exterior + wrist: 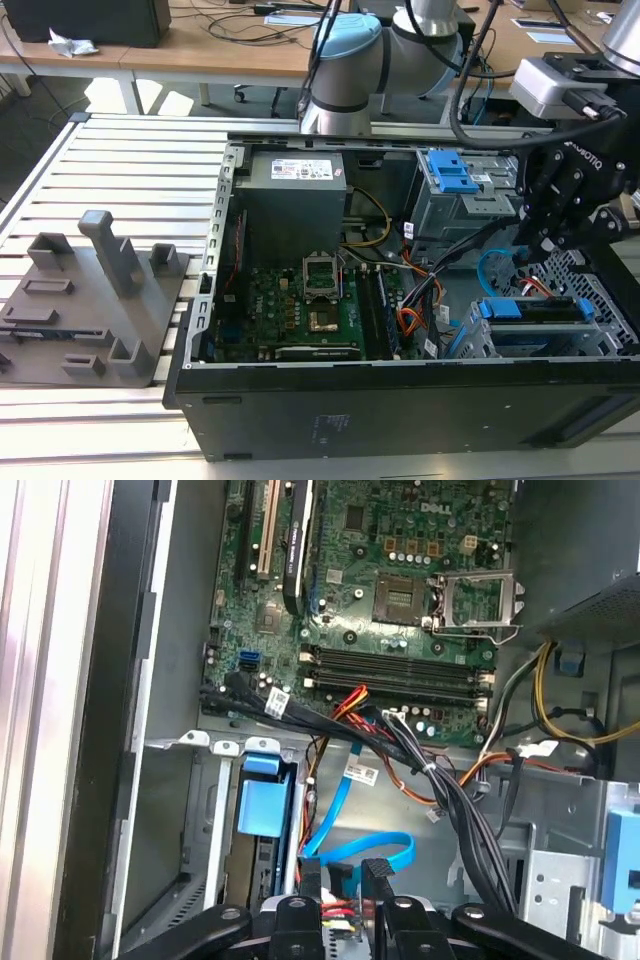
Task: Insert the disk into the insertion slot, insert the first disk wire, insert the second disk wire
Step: 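Insert the second disk wire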
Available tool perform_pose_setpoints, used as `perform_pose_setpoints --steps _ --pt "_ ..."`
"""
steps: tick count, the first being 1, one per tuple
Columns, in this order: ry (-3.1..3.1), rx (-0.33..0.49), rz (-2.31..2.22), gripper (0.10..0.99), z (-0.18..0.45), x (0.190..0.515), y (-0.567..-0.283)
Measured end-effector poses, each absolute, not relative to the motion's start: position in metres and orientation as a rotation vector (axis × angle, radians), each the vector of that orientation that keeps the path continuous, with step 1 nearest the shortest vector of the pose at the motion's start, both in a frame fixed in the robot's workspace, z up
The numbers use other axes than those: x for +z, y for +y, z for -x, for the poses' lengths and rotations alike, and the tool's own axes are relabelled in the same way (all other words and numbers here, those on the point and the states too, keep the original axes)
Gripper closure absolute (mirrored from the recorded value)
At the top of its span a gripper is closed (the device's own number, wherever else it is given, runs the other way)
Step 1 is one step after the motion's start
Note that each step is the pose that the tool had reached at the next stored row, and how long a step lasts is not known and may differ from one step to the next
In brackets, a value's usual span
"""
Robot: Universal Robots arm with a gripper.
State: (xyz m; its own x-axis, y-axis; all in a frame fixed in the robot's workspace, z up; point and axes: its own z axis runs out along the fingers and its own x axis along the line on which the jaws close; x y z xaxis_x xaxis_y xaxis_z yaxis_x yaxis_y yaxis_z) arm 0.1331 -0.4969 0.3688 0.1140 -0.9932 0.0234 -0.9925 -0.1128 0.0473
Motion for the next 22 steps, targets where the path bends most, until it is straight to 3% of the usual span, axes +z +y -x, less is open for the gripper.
perform_pose_setpoints --steps 15,16,18,22 --pt "-1.979 0.000 -2.354 0.784 -0.1318 0.3577 -0.4935" --pt "-1.979 0.000 -2.354 0.800 -0.1318 0.3576 -0.4935" --pt "-1.979 0.000 -2.354 0.922 -0.1317 0.3577 -0.4935" --pt "-1.979 0.000 -2.354 0.922 -0.1317 0.3577 -0.4935"
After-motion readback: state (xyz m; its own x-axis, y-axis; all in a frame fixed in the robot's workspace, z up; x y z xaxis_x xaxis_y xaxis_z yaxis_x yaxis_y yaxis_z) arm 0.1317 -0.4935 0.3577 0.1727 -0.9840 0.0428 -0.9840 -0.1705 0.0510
